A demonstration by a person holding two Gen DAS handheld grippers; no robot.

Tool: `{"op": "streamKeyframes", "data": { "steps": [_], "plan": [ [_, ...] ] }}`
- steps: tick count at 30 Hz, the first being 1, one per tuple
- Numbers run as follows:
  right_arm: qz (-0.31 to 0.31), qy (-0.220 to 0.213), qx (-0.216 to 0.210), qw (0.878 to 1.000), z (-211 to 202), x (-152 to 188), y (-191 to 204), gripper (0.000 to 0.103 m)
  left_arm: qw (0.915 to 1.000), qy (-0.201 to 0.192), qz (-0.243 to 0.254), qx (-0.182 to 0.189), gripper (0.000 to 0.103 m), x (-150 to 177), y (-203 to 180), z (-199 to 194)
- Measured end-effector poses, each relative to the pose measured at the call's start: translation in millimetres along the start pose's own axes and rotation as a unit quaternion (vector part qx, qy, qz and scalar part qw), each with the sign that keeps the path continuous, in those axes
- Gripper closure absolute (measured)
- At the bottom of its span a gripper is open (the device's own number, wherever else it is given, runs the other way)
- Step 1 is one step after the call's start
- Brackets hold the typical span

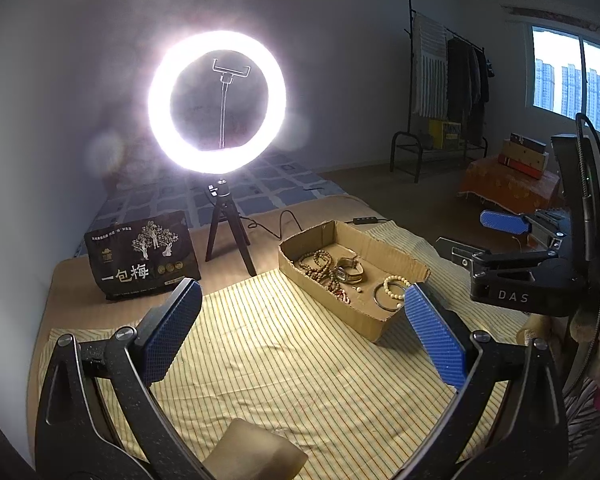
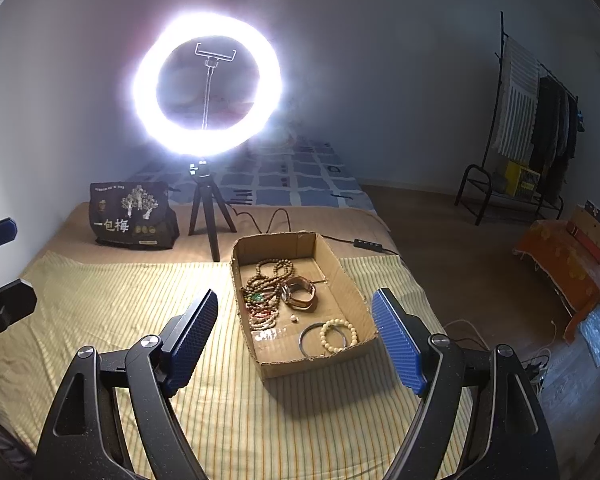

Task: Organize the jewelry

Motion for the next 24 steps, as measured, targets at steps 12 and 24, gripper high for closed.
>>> {"op": "streamKeyframes", "data": {
  "steps": [12,24],
  "plan": [
    [-0.004,0.003,0.000,1.000,0.6,0.2,-0.3,0.024,1.0000,0.001,-0.002,0.003,0.000,-1.1,-2.1,-0.8],
    [-0.004,0.004,-0.001,1.000,1.7,0.6,0.7,0.024,1.0000,0.000,-0.002,0.004,0.000,-1.2,-3.7,-1.8]
  ]
}}
Point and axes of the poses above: each gripper's, at about its wrist camera, not at the fingertips, and z roughly the way its jaws point, y to its left, x to its underside, the point moved 9 cm from there along z, roughly the way its jaws point, and after that the axes turned 6 degrees about x, right-handed, at the moved point
